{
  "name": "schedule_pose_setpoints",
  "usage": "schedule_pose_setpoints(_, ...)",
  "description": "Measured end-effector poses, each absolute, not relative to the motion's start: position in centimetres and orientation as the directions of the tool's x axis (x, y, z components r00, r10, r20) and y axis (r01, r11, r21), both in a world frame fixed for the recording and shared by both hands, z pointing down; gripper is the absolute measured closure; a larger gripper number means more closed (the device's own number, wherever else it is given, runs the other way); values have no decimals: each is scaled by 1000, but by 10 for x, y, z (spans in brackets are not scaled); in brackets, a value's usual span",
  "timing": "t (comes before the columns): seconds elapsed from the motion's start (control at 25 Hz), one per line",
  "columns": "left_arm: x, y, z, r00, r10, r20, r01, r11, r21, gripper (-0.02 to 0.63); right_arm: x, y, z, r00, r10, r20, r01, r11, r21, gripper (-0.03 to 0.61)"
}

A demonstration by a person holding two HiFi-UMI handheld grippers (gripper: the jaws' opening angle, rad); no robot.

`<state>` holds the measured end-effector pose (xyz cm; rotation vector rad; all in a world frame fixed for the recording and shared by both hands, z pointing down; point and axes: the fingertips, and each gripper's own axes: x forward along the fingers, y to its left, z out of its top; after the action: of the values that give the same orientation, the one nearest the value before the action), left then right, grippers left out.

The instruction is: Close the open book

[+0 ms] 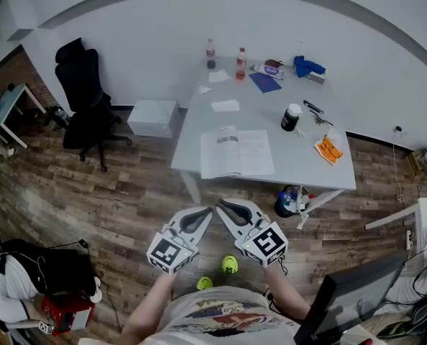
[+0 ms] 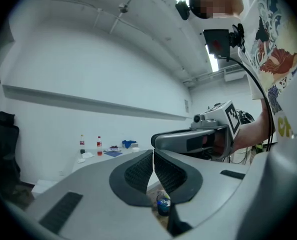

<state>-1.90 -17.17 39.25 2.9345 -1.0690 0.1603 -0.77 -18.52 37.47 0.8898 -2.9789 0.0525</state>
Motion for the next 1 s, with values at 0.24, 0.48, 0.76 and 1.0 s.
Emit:
schedule_pose_setpoints(0.24,-1,-207,411,723,-678,133,-683,-731,-16,600,15,-218,390,-854,-517,62,-520,853,-43,548)
schedule_pose_setpoints(0.48,4,-224,421,709,-689,152,-697,-717,0,600,22,-237,399,-854,-515,70,-519,852,-67,548)
schedule_pose_setpoints(0.76,-1,-251,431,732,-658,174,-665,-746,-23,600,13,-262,412,-837,-537,107,-544,838,-43,548)
schedule_pose_setpoints(1.0,-17,-268,443,771,-604,200,-612,-790,-27,600,-9,-281,422,-801,-572,174,-580,815,8,548)
